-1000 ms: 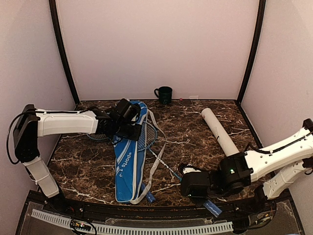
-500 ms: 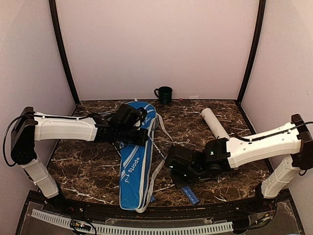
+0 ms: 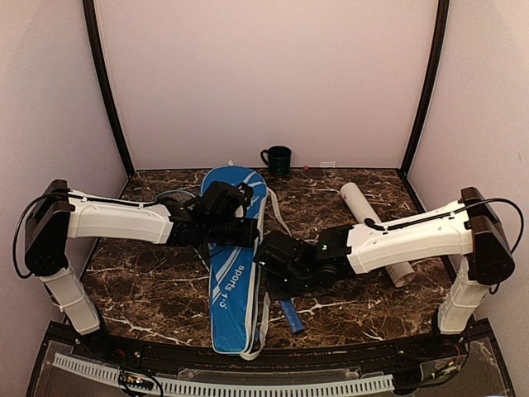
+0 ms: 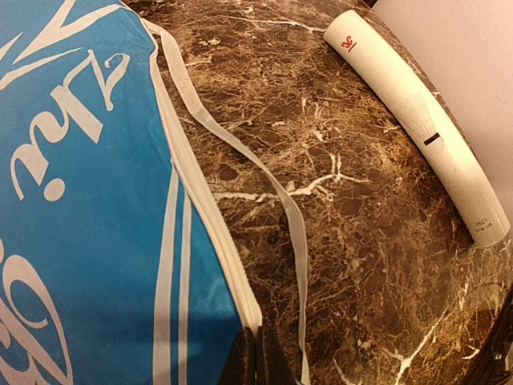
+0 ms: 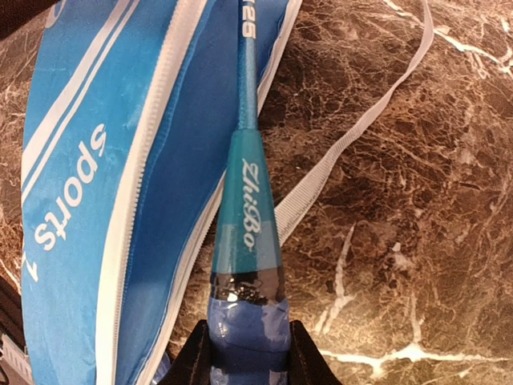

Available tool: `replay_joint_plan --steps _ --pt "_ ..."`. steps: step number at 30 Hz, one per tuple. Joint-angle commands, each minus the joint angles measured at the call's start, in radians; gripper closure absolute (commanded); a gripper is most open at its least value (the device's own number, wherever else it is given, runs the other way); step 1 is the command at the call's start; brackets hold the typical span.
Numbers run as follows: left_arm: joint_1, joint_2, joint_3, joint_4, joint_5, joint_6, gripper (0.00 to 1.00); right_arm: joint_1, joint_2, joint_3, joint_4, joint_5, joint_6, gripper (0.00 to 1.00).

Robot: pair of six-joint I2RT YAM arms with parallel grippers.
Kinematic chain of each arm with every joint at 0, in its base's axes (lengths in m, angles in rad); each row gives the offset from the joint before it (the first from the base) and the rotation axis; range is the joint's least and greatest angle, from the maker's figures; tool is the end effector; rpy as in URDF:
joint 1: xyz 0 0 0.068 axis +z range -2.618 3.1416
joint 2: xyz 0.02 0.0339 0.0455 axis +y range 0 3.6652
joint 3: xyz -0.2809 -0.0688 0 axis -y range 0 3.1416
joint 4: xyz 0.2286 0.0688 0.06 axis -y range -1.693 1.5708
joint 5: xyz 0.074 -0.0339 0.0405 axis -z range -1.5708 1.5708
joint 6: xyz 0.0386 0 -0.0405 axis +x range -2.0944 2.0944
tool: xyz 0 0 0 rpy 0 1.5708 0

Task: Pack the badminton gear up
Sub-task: Place the racket in the racket bag.

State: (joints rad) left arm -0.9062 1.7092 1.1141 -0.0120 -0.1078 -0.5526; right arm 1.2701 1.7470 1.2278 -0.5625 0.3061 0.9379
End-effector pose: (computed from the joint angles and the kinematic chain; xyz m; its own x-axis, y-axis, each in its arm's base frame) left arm 0.2339 -0.2918 0.2491 -0.6817 0.0239 -0.7313 0.4350 0.8168 -0.3789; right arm 0.1146 0.3304 0.2309 -0.8552 -0.1620 -0.4924 -0.3031 0.9269 0.2215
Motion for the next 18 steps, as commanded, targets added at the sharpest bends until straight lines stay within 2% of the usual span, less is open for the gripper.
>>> replay_joint_plan --steps 1,7,9,12,18 --pt "-0.015 0.002 -0.027 0.041 -0.001 -0.009 1.0 -0.022 0.053 0.063 0.146 0.041 0.015 1.0" --pt "-0.014 0.018 -0.043 0.032 -0.036 -0.01 1.0 -0.048 0.146 0.092 0.194 -0.023 -0.004 1.0" --pt "-0.014 0.031 -0.048 0.034 -0.03 -0.013 1.0 -0.05 0.163 0.096 0.201 -0.042 -0.012 0.94" --pt "-0.008 0.05 -0.047 0.017 -0.042 -0.018 1.0 -0.05 0.164 0.082 0.218 -0.075 -0.026 0.79" --pt "0.014 0.06 -0.056 0.011 -0.045 -0.009 1.0 -0.05 0.118 0.003 0.239 -0.136 -0.056 0.59"
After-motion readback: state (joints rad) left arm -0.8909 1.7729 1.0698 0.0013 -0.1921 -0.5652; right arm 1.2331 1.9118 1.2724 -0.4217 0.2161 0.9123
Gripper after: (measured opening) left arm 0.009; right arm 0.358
